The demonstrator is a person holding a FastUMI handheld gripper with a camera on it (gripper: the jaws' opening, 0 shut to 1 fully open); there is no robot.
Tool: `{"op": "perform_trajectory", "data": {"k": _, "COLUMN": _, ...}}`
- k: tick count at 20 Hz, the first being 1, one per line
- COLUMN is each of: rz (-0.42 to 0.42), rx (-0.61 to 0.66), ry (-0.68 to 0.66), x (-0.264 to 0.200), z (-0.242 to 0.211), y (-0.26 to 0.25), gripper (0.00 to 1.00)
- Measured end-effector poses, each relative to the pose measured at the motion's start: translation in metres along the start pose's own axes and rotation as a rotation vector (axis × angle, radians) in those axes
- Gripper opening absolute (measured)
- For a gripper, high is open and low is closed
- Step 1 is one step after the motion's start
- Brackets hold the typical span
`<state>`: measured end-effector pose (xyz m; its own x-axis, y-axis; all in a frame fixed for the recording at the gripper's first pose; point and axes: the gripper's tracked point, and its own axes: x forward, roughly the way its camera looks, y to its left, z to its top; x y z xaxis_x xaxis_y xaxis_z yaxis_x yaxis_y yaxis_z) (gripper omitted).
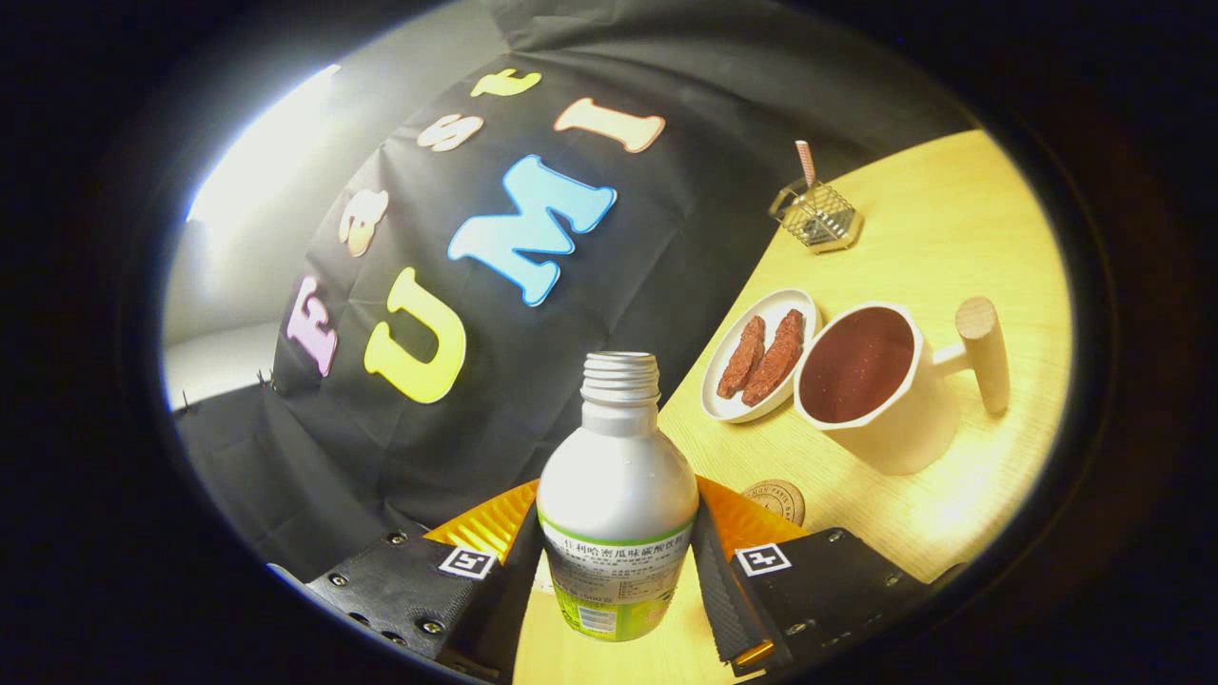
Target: Take the bottle from table, then pour the juice into the cup, finally place the bottle on the coaster
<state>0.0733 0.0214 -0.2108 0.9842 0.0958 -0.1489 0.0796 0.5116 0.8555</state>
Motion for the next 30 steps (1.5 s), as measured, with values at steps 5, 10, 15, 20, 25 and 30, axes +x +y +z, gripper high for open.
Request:
{"op": "perform_trajectory", "data": {"k": 5, "rz": 0.045, "rx": 0.181, "ry": -0.002, "x": -0.002, "z": 0.003, "y": 0.0, "gripper": 0.76}}
{"op": "perform_trajectory", "data": {"k": 10, "rz": 0.063, "rx": 0.289, "ry": -0.005, "x": 0.004, "z": 0.003, "y": 0.002, "gripper": 0.76}}
{"op": "perform_trajectory", "data": {"k": 15, "rz": 0.1, "rx": 0.469, "ry": -0.026, "x": 0.0, "z": 0.007, "y": 0.001, "gripper": 0.76}}
{"op": "perform_trajectory", "data": {"k": 20, "rz": 0.113, "rx": 0.544, "ry": -0.038, "x": 0.0, "z": 0.009, "y": -0.001, "gripper": 0.76}}
{"op": "perform_trajectory", "data": {"k": 25, "rz": 0.11, "rx": 0.599, "ry": -0.043, "x": 0.002, "z": 0.009, "y": -0.004, "gripper": 0.76}}
{"op": "perform_trajectory", "data": {"k": 30, "rz": 0.118, "rx": 0.665, "ry": -0.047, "x": 0.001, "z": 0.005, "y": -0.006, "gripper": 0.76}}
